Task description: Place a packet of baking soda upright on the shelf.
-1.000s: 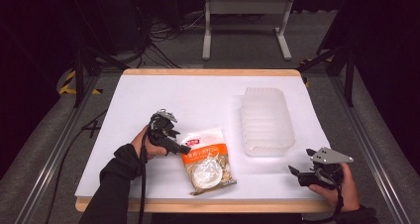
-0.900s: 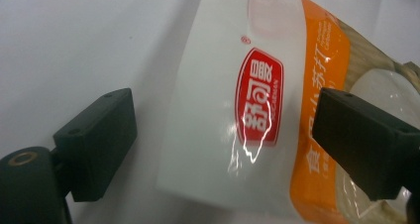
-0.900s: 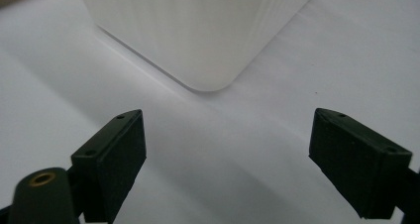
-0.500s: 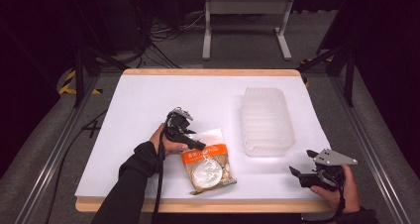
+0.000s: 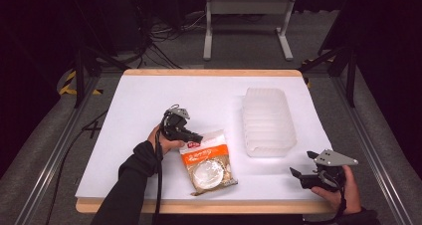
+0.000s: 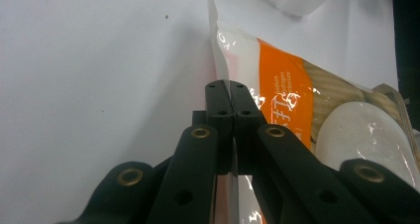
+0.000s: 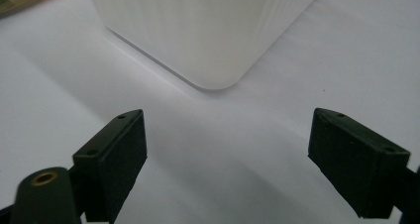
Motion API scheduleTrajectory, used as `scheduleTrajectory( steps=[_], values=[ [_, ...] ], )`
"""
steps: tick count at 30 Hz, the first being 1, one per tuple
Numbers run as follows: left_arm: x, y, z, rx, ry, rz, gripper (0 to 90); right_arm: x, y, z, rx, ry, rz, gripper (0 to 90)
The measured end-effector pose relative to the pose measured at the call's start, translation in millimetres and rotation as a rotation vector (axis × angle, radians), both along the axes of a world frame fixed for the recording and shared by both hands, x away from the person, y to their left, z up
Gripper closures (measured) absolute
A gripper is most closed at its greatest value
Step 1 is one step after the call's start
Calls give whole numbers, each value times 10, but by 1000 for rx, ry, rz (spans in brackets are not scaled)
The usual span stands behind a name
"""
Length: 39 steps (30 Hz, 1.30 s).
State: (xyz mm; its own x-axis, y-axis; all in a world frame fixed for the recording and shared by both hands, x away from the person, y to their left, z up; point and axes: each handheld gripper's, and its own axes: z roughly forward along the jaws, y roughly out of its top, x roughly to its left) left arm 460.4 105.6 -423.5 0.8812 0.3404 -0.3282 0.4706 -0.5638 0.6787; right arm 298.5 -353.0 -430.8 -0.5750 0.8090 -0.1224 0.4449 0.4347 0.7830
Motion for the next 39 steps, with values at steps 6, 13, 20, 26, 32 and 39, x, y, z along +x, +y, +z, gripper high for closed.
scheduleTrajectory(
  steps=[6,13,20,26,32,39],
  values=[
    [5,-27,-12,77,43,-69,738,9,-13,-8,6,11,1,156],
    [64,-51,-64,132,102,-134,840,27,-6,-40,-1,35,14,154],
    [37,-85,-32,150,70,-140,897,23,-13,-36,2,35,15,153],
    [-121,-76,221,118,-38,-126,897,17,-24,-21,8,28,9,153],
    [-448,-71,548,106,-184,-129,897,-1,-40,0,11,18,15,153],
    [-755,-147,776,98,-324,-116,898,-16,-74,6,15,13,1,153]
  ],
)
